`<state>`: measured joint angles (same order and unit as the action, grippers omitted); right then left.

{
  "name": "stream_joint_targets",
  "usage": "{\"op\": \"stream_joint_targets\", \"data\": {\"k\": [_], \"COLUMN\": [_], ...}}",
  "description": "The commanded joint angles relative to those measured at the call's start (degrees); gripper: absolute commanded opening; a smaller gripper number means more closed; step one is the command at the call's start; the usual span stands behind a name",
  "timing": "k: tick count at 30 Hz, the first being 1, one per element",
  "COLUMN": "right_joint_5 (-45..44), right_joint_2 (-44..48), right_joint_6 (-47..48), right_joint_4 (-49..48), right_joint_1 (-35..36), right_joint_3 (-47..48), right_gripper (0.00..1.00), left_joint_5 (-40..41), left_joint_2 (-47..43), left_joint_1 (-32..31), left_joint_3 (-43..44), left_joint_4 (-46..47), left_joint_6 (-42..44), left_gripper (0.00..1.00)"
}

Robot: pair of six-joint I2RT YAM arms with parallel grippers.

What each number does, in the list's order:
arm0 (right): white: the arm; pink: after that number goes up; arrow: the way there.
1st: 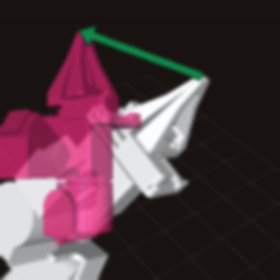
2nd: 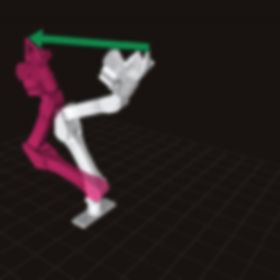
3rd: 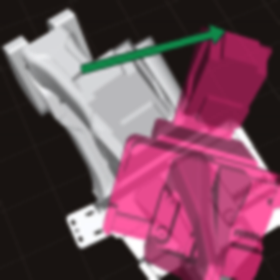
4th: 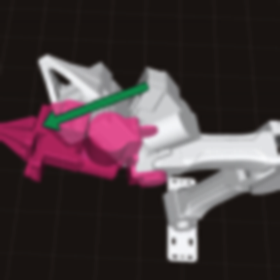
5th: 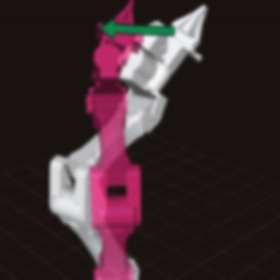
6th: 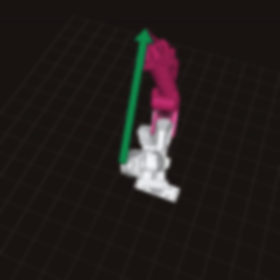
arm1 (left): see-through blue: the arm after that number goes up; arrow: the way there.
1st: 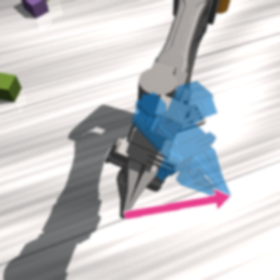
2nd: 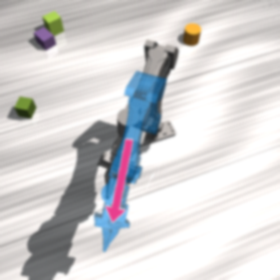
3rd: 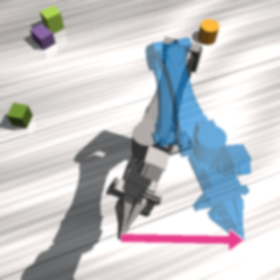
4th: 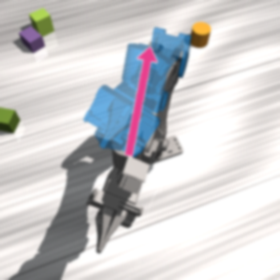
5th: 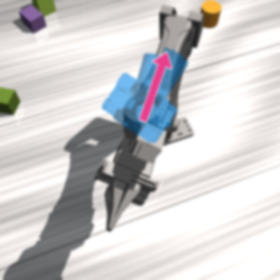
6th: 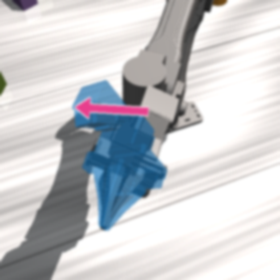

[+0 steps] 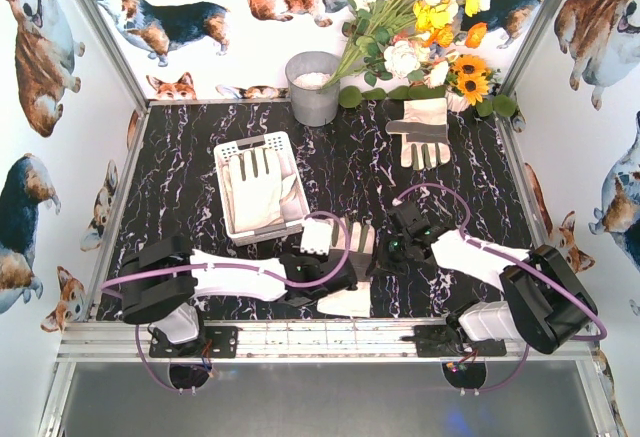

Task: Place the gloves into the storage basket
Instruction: Adjust the glove at the center of the board.

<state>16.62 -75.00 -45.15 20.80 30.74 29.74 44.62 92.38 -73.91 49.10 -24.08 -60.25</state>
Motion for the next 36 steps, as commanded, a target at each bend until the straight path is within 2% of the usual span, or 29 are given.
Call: {"op": "stream_joint_targets", "data": {"k": [1, 7, 15, 20, 21, 22, 23, 25, 28, 31, 34, 36], "right_joint_5": [-6.7, -7.4, -7.1, -5.7, -6.0, -6.6, -7.5, -10.6, -16.2, -21.1, -25.1, -25.4], "right_joint_2": [-2.2, -2.3, -3.7, -0.8, 0.8, 2.5, 4.5, 9.0, 15.9, 18.9, 16.2, 12.8], "right_joint_6": [1.7, 1.6, 2.2, 3.2, 3.5, 3.7, 4.1, 4.8, 6.4, 10.2, 14.6, 17.9], "right_joint_4": [3.6, 4.2, 4.2, 5.3, 6.6, 8.2, 10.2, 13.9, 17.3, 19.7, 20.6, 19.3], "right_joint_1": [0.0, 0.0, 0.0, 0.0, 0.0, 0.0, 0.0, 0.0, -0.1, -0.7, -2.1, -4.1], "right_joint_3": [-0.6, -0.5, 0.2, 1.7, 2.5, 3.6, 4.8, 7.5, 10.8, 15.0, 18.8, 21.5], "right_gripper": [0.0, 0.0, 0.0, 0.0, 0.02, 0.12, 0.22, 0.4, 0.56, 0.63, 0.67, 0.63], "left_joint_5": [0.5, -0.9, -5.9, -8.6, -8.6, -8.7, -8.8, -9.2, -9.5, -9.4, -9.7, -9.8], "left_joint_2": [-2.1, -3.4, -3.7, -3.5, -3.8, -4.2, -4.9, -6.3, -8.3, -9.8, -11.2, -12.1], "left_joint_1": [0.4, 1.0, 1.8, 2.5, 2.5, 2.5, 2.5, 2.5, 2.5, 2.5, 2.5, 2.8], "left_joint_3": [-2.7, -8.1, -14.0, -14.4, -14.0, -13.7, -13.2, -12.2, -9.6, -5.3, -0.9, 1.5], "left_joint_4": [1.8, 3.0, 7.2, 9.7, 9.7, 9.7, 9.9, 10.5, 9.6, 7.7, 5.6, 3.6], "left_joint_6": [-3.5, -6.9, -8.4, -6.6, -6.2, -5.8, -5.1, -3.0, 0.2, 4.3, 8.6, 10.9], "left_gripper": [0.14, 0.0, 0.0, 0.0, 0.0, 0.0, 0.03, 0.18, 0.47, 0.7, 0.79, 0.82]}}
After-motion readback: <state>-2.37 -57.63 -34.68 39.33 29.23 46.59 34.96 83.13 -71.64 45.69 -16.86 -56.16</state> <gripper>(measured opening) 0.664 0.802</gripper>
